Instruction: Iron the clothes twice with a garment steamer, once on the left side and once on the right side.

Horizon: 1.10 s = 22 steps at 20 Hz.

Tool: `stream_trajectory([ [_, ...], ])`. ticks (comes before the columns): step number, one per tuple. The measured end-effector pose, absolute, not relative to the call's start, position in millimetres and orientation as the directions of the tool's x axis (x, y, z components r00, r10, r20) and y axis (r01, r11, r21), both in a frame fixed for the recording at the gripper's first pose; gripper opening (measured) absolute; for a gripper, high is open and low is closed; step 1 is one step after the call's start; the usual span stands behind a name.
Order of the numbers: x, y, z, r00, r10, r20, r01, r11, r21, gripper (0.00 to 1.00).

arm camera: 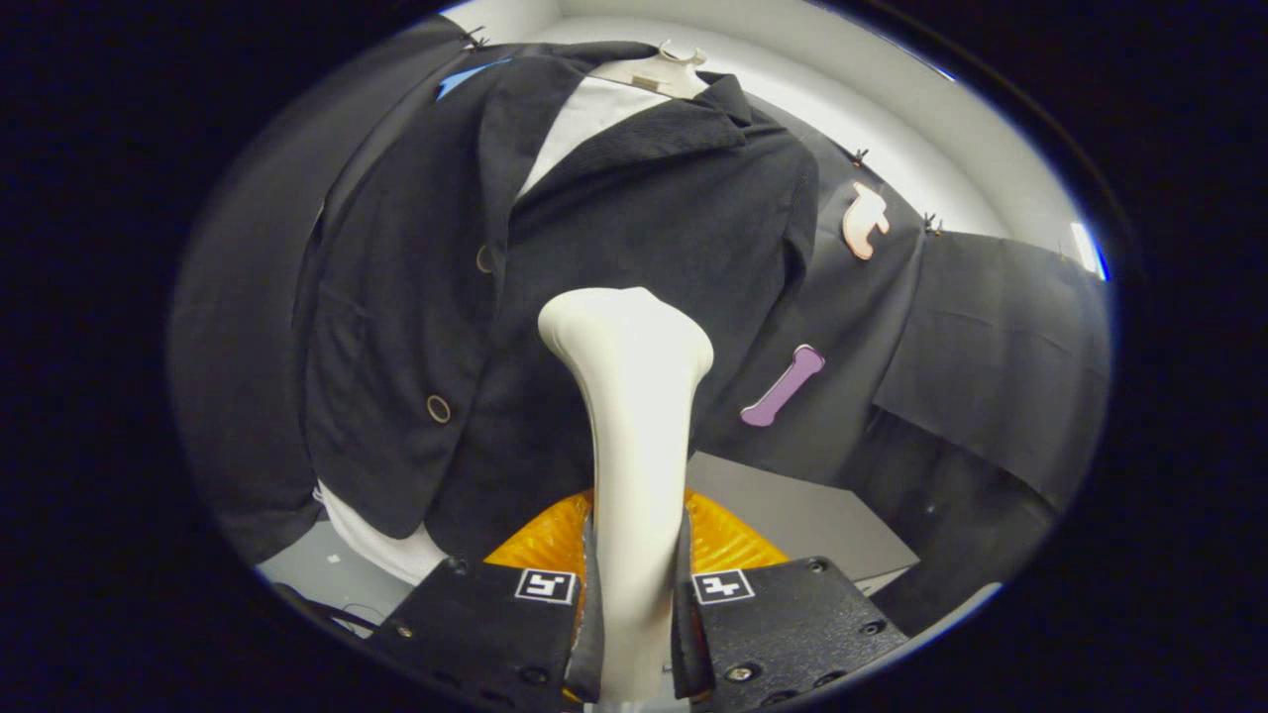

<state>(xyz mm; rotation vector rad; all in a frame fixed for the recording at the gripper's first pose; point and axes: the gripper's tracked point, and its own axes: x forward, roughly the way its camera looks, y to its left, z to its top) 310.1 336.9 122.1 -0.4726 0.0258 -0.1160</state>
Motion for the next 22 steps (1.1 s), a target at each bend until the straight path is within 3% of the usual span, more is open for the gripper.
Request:
stream_trajectory([
  [22,313,317,8,0.973,-0.167,-0.159,0.080,0.891,-0.447,0.30],
])
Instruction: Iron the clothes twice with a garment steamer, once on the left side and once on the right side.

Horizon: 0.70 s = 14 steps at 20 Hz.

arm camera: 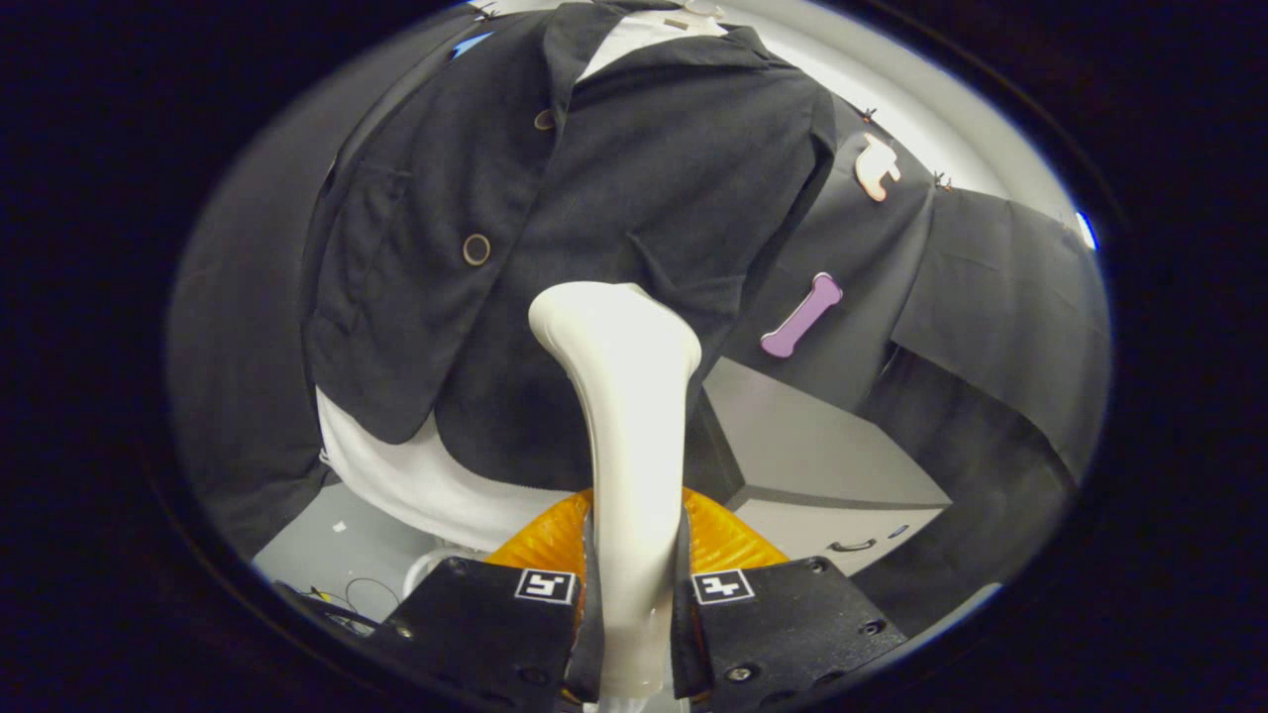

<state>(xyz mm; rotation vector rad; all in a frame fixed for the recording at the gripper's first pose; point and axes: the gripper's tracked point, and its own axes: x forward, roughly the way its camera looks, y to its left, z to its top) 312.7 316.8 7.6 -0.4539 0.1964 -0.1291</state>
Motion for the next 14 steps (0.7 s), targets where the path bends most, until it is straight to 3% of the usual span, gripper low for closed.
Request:
stream_trajectory([
  [14,321,312,-87,0.942,-0.152,-0.300,0.004,0.897,-0.442,0.30],
])
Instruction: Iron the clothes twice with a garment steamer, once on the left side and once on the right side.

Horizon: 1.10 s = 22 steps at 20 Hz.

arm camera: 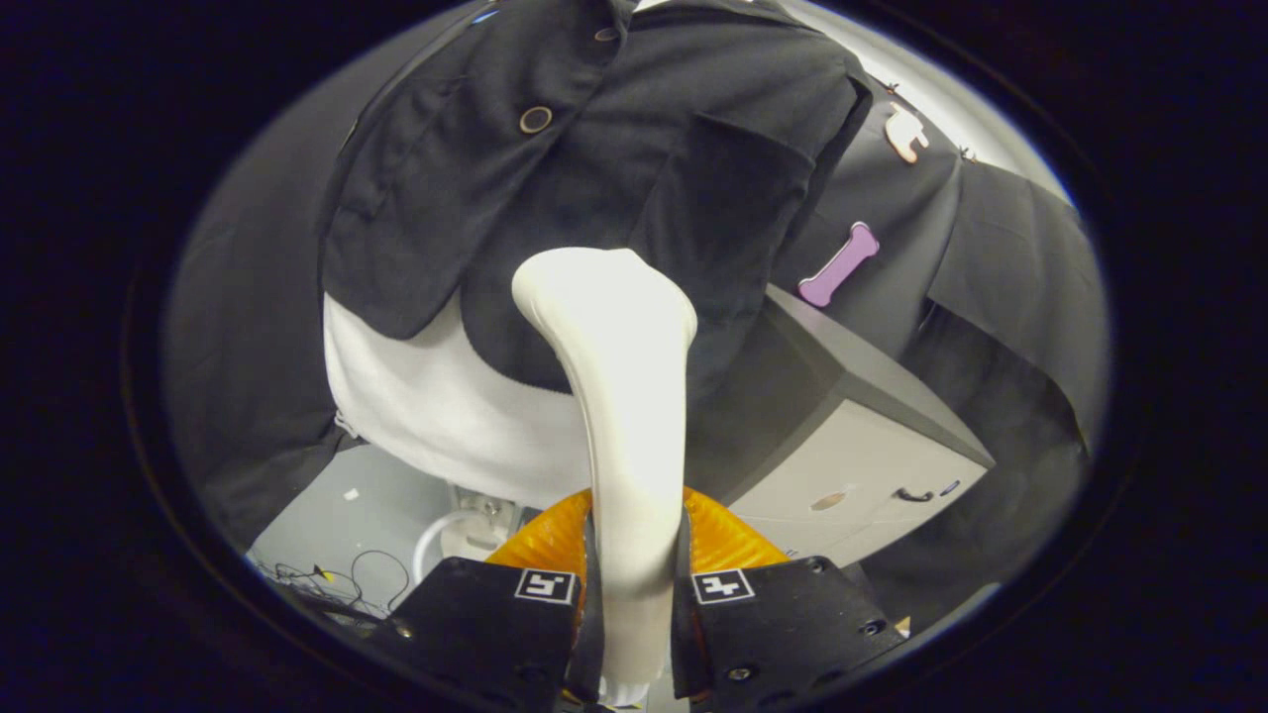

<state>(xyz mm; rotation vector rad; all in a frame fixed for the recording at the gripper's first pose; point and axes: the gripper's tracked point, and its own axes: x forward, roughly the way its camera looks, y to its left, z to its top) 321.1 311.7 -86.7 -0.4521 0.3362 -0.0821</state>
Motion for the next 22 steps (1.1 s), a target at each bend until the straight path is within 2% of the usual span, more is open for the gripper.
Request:
stream_trajectory([
  [5,316,307,-94,0.934,-0.129,-0.333,-0.021,0.911,-0.412,0.30],
  [9,301,302,-60,0.949,-0.097,-0.300,-0.020,0.931,-0.365,0.30],
  [22,220,325,186,0.997,0.078,0.024,-0.072,0.976,-0.206,0.30],
])
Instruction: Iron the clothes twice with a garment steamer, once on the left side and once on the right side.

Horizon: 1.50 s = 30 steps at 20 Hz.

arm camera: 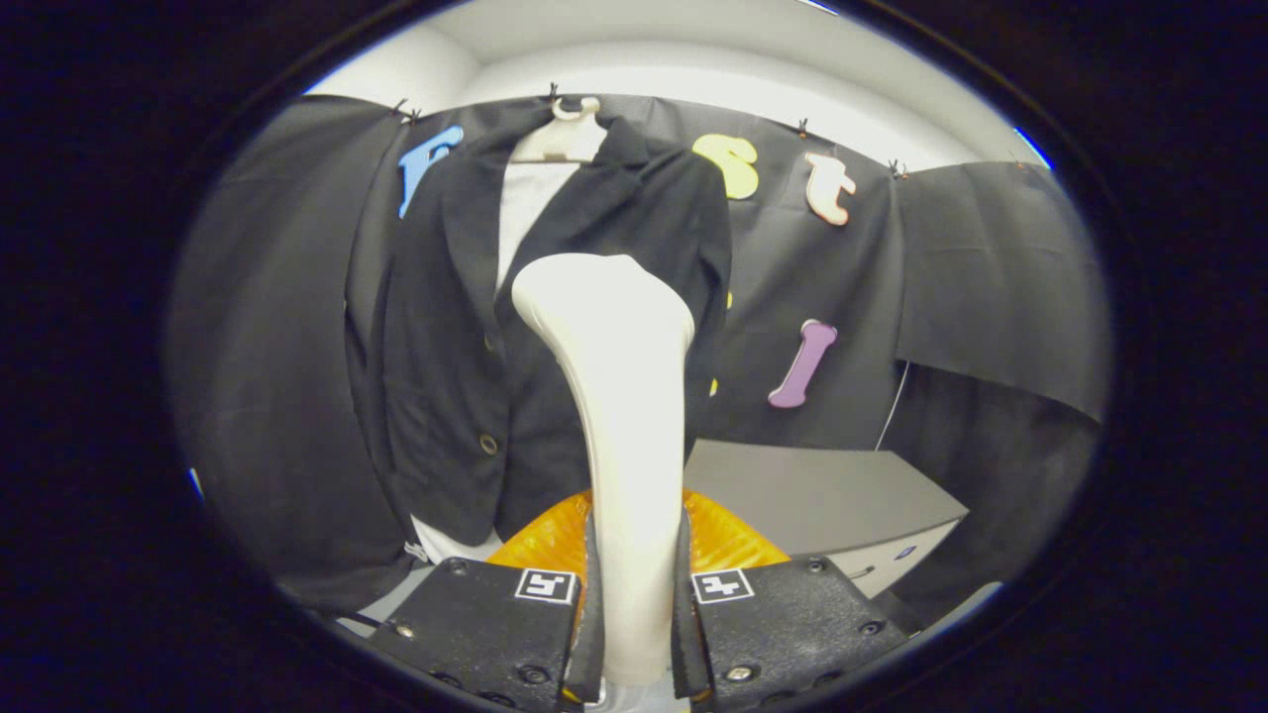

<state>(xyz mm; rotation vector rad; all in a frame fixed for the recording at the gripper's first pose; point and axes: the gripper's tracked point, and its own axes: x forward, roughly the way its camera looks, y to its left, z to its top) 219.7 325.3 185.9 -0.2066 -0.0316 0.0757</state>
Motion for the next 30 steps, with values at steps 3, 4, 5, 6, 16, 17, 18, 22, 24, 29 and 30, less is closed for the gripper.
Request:
stream_trajectory([
  [3,210,347,240,0.991,0.098,0.094,-0.078,0.977,-0.197,0.30],
  [4,207,356,256,0.988,0.103,0.115,-0.079,0.979,-0.190,0.30],
  [5,205,363,271,0.985,0.103,0.135,-0.077,0.979,-0.187,0.30],
  [6,203,372,284,0.982,0.106,0.154,-0.077,0.980,-0.186,0.30],
  [16,204,481,387,0.954,0.117,0.277,-0.046,0.967,-0.251,0.30],
  [17,210,493,391,0.954,0.112,0.280,-0.034,0.963,-0.268,0.30],
  [18,215,504,393,0.954,0.106,0.280,-0.023,0.958,-0.286,0.30],
  [22,233,541,388,0.959,0.096,0.268,0.005,0.935,-0.354,0.30],
  [24,246,553,380,0.963,0.080,0.257,0.028,0.920,-0.392,0.30],
  [29,273,557,348,0.982,0.056,0.182,0.026,0.908,-0.418,0.30],
  [30,275,555,340,0.985,0.048,0.166,0.027,0.906,-0.423,0.30],
])
